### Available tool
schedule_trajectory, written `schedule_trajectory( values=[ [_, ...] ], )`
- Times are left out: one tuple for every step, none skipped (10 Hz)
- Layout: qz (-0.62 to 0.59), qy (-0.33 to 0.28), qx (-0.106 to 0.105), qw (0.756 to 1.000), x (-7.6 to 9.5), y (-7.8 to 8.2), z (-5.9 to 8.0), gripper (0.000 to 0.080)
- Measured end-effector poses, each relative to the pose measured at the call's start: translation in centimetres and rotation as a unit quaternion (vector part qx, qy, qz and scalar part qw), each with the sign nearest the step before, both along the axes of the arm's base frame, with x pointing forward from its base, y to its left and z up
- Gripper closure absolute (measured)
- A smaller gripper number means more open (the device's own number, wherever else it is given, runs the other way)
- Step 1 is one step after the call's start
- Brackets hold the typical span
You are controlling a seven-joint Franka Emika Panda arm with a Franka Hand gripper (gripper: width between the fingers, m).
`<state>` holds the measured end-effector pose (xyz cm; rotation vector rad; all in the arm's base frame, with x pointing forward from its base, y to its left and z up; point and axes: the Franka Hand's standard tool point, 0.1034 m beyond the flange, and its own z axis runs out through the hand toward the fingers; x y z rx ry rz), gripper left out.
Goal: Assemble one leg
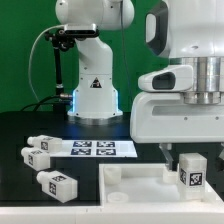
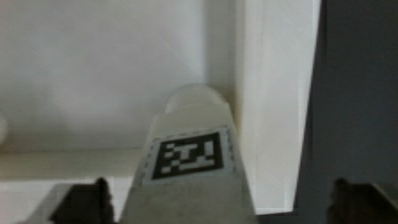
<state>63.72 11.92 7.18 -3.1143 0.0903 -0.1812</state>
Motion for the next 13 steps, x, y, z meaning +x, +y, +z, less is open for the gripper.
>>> schedule_trajectory(
  values=[
    [-0.04, 0.001, 0.005, 0.999, -0.01, 0.04, -0.01, 0.0337],
    [-0.081, 0.002, 0.009, 0.997, -0.02, -0.14, -0.05, 0.0512],
    [-0.124, 0.003, 0.012, 0.992, 0.01, -0.23, -0.1, 0.0512],
    [-0.184, 0.003, 0.015, 0.983, 0.03, -0.22, -0.12, 0.0511],
    [-0.249, 0.006, 0.019, 0.968, 0.03, -0.15, -0.13, 0.0511],
    [-0.333, 0.012, 0.022, 0.942, -0.06, -0.05, -0.19, 0.0511],
    [-0.423, 0.021, 0.034, 0.905, 0.05, 0.07, -0.19, 0.0511],
    [-0.51, 0.027, 0.054, 0.858, 0.16, -0.09, -0.22, 0.0511],
    [-0.595, 0.043, 0.08, 0.799, 0.34, -0.61, -0.21, 0.0511],
    [-0.622, 0.047, 0.085, 0.777, 0.33, -0.55, -0.21, 0.0511],
    [-0.624, 0.046, 0.085, 0.775, 0.29, -0.37, -0.22, 0.0511],
    [-0.582, 0.043, 0.079, 0.808, 0.26, -0.32, -0.23, 0.0511],
    [-0.513, 0.038, 0.069, 0.855, 0.22, -0.07, -0.22, 0.0453]
  ],
)
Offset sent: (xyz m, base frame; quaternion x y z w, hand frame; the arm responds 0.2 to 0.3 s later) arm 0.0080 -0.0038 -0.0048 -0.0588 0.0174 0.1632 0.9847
